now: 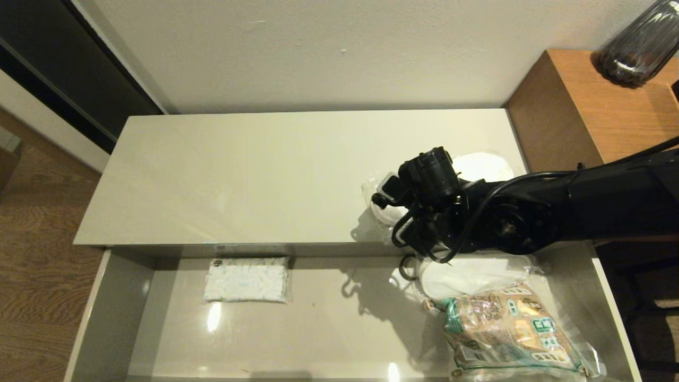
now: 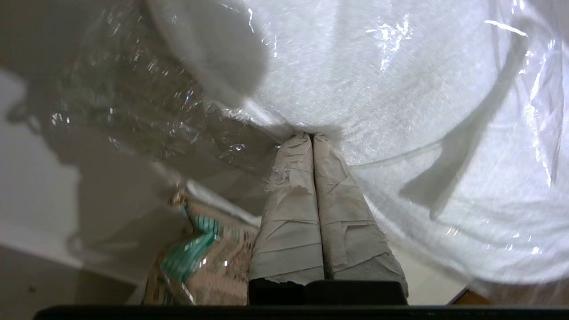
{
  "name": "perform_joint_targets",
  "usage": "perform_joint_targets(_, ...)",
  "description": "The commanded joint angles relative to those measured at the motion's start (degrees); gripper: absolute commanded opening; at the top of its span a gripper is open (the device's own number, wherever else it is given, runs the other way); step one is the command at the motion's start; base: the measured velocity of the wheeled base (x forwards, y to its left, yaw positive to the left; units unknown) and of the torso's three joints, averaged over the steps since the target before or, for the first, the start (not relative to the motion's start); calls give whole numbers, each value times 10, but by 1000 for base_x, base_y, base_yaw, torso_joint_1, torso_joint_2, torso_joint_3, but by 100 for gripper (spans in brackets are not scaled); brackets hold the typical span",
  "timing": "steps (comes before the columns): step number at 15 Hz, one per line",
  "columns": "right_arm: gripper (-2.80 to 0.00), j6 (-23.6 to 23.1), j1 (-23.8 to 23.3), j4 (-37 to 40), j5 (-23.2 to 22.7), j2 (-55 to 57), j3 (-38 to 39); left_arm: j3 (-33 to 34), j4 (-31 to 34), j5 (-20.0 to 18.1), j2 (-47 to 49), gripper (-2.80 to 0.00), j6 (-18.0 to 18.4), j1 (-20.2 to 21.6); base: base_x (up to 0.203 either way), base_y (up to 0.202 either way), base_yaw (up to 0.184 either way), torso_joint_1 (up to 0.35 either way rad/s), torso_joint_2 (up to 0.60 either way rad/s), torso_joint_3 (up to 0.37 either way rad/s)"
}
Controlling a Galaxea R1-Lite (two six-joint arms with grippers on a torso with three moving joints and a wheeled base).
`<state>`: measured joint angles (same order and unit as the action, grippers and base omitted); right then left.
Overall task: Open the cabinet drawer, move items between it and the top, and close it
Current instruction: Place the disposable slippers on the table, then close the drawer
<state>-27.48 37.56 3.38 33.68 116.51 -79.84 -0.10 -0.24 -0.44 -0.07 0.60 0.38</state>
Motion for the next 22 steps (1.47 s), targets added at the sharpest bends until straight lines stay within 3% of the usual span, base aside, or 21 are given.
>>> perform_joint_targets(1,-280,-1,-10,-6,9,41,-36,0,0,0,1,-280,0,1,0,0,0,0,0,0)
perform_joint_targets(8,-280,-8,-63,5,11,-18,-43,0,0,0,1,-280,0,0,0,0,0,0,0,0)
perform_joint_targets(11,-280,-2,-47,82,5,-133,-5,0,0,0,1,-280,0,1,0,0,0,0,0,0)
perform_joint_targets(13,-280,24,-4,167,0,-212,13,0,0,0,1,-280,0,1,0,0,0,0,0,0)
perform_joint_targets(16,-280,133,78,349,2,-282,15,0,0,0,1,-280,0,1,0,0,0,0,0,0)
perform_joint_targets(20,-280,248,91,510,32,-310,-46,0,0,0,1,-280,0,1,0,0,0,0,0,0)
perform_joint_targets(22,-280,345,93,612,29,-325,-74,0,0,0,1,-280,0,1,0,0,0,0,0,0)
